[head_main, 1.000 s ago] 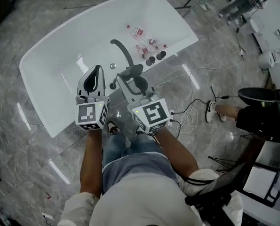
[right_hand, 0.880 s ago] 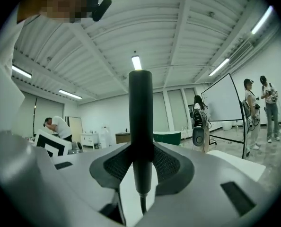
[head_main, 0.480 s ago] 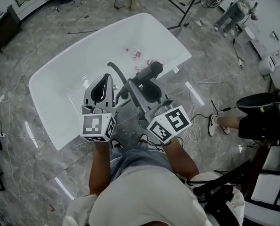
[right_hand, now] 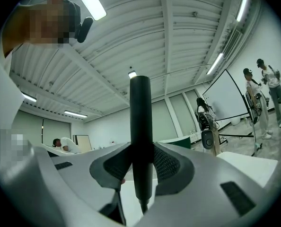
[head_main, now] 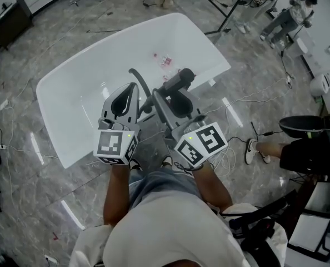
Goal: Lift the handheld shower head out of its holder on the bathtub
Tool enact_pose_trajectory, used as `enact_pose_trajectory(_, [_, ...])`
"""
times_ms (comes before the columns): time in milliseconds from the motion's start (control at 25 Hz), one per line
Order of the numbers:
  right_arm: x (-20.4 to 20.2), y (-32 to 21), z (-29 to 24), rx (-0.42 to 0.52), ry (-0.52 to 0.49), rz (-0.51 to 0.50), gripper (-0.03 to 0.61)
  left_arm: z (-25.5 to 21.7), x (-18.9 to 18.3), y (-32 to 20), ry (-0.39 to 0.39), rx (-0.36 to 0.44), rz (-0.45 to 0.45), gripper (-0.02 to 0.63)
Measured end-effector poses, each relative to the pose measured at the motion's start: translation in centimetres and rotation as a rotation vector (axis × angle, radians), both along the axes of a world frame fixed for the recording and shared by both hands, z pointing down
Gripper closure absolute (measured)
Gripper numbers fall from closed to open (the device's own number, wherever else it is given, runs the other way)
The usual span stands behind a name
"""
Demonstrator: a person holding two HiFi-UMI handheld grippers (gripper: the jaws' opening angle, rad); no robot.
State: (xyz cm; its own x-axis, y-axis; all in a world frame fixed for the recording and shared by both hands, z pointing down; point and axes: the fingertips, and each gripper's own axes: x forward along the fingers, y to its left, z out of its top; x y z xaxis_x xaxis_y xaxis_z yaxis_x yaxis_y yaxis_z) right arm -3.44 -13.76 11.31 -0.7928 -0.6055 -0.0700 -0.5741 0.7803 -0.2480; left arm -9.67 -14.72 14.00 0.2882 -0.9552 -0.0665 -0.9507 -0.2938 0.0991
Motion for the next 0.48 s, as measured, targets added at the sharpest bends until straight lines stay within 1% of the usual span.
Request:
enact_pose_trajectory(80, [-0.02,-0.09,0.13,-0.012,-0.011,-0.002,0.437,-0.01,-0.06,0.01,-0.036,0.004,-0.006,0.595])
enact_pose_trajectory(120, [-0.05,-0.16,0.14,-0.016,-0.016,-0.003,0.437,-0.11,-0.08,0.00,-0.041,0.006,-0.003,0.595])
enact_pose_trajectory(280, [-0.06,-0.30,0.45,-0.026,-0.021,-0.002,0.437,-0.21,-0.01,-0.05,-0.014,0.011,0.018,0.595])
enact_pose_trajectory(480, [-0.07,-0.33,0.91,-0.028,-0.033,-0.009,0.437,0.20,-0.09,-0.15,-0.014,0.013,0.023,0.595])
